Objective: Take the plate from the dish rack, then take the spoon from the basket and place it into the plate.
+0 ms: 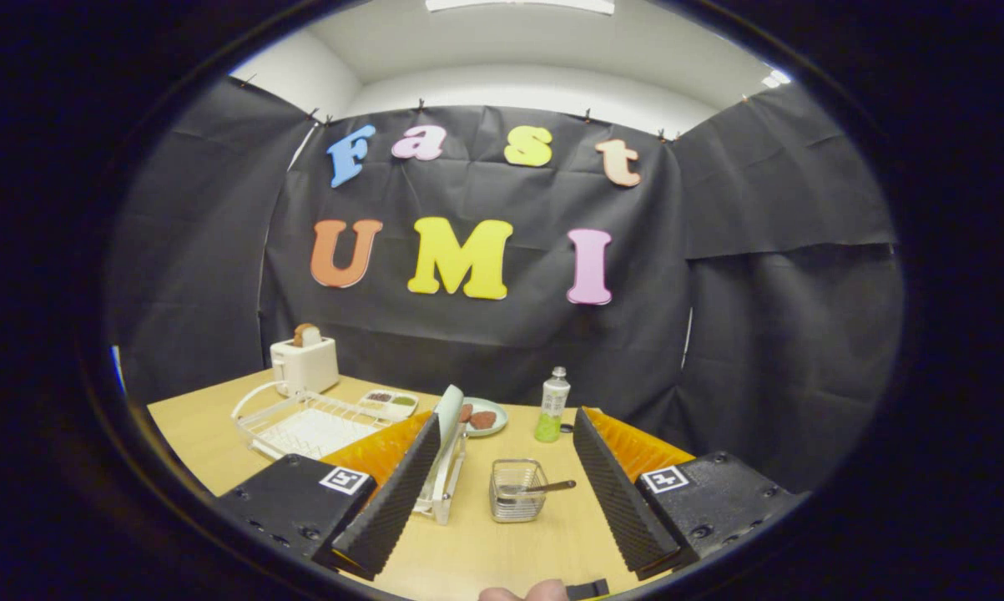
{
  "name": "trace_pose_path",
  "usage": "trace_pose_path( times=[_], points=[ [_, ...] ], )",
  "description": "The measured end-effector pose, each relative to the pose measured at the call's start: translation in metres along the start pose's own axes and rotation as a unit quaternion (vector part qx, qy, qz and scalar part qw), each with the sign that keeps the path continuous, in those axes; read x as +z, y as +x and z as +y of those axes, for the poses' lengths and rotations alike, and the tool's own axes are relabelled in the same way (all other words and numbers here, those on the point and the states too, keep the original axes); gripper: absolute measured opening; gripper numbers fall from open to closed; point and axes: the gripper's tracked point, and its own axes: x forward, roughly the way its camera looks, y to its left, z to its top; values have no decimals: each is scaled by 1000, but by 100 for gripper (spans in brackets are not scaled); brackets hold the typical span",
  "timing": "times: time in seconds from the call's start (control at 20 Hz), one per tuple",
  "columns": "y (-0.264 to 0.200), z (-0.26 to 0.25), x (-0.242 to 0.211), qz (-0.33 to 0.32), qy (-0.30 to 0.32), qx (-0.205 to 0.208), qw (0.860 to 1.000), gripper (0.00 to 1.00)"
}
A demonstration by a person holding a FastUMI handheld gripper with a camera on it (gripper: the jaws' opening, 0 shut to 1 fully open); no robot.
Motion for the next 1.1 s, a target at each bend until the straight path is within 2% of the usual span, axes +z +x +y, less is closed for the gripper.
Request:
trace_pose_path(
  times=[0.3, 0.6, 0.8, 0.9, 1.1],
  points=[
    [81, 28, 13, 118, -23, 50, 991, 100],
    [153, 50, -3, 225, -13, 64, 972, 100],
    [177, 59, -16, 277, 6, 62, 959, 96],
    [183, 61, -20, 288, 25, 60, 956, 88],
    [188, 62, -25, 296, 48, 50, 953, 67]
  ],
)
